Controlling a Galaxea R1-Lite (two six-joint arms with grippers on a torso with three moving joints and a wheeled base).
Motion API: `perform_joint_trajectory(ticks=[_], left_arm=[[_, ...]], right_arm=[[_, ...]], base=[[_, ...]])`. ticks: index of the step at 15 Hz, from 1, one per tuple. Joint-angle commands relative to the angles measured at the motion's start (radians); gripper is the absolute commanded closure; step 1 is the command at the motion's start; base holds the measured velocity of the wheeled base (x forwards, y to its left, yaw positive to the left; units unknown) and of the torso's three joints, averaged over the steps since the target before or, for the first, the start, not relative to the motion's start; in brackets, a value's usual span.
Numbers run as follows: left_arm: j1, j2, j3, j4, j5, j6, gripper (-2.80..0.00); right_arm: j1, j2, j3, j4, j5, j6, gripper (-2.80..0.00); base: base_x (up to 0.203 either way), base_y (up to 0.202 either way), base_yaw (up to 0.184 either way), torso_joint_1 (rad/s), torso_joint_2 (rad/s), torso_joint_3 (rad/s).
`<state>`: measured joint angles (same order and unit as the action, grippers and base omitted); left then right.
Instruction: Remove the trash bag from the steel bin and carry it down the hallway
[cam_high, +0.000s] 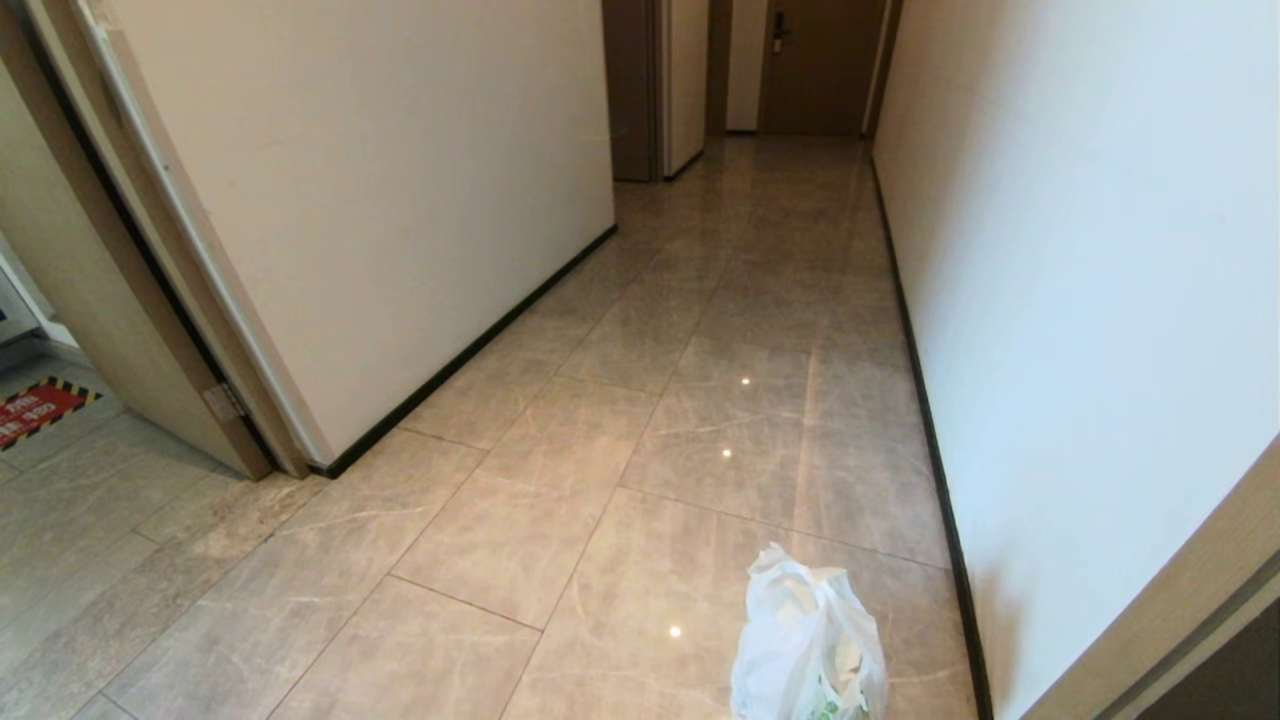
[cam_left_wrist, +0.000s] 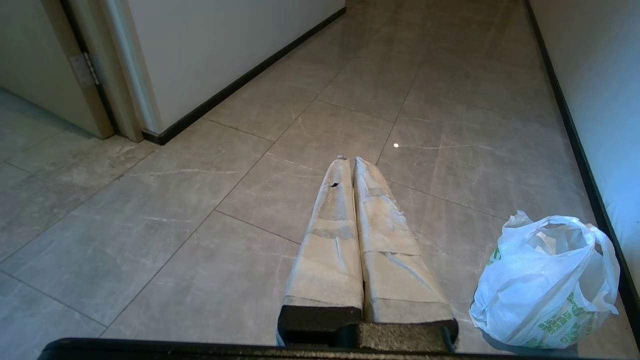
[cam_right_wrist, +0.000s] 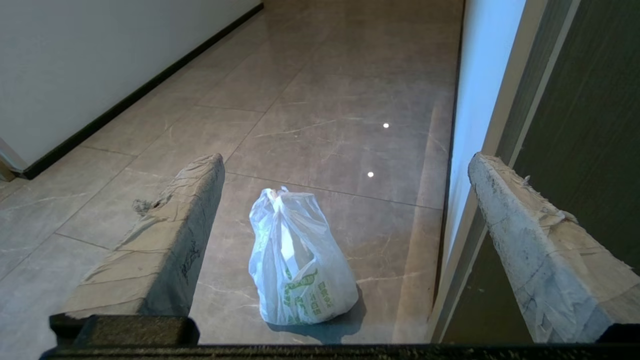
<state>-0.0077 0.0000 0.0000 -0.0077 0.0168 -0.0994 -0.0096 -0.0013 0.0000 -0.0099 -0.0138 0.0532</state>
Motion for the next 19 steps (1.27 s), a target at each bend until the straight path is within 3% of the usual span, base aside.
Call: perform_joint_trajectory(ticks=[1, 19], left_arm=[[0.0, -0.002, 0.0, 0.0, 0.0, 0.0, 0.0], [0.0, -0.002, 0.0, 0.0, 0.0, 0.0, 0.0]], right_arm=[[0.0, -0.001, 0.0, -0.001, 0.0, 0.005, -2.8], [0.0, 0.0, 0.0, -0.001, 0.0, 0.011, -2.8]], base=[[0.0, 0.0, 0.0, 0.007, 0.0, 0.063], [0.0, 0.0, 0.0, 0.0, 0.0, 0.004]])
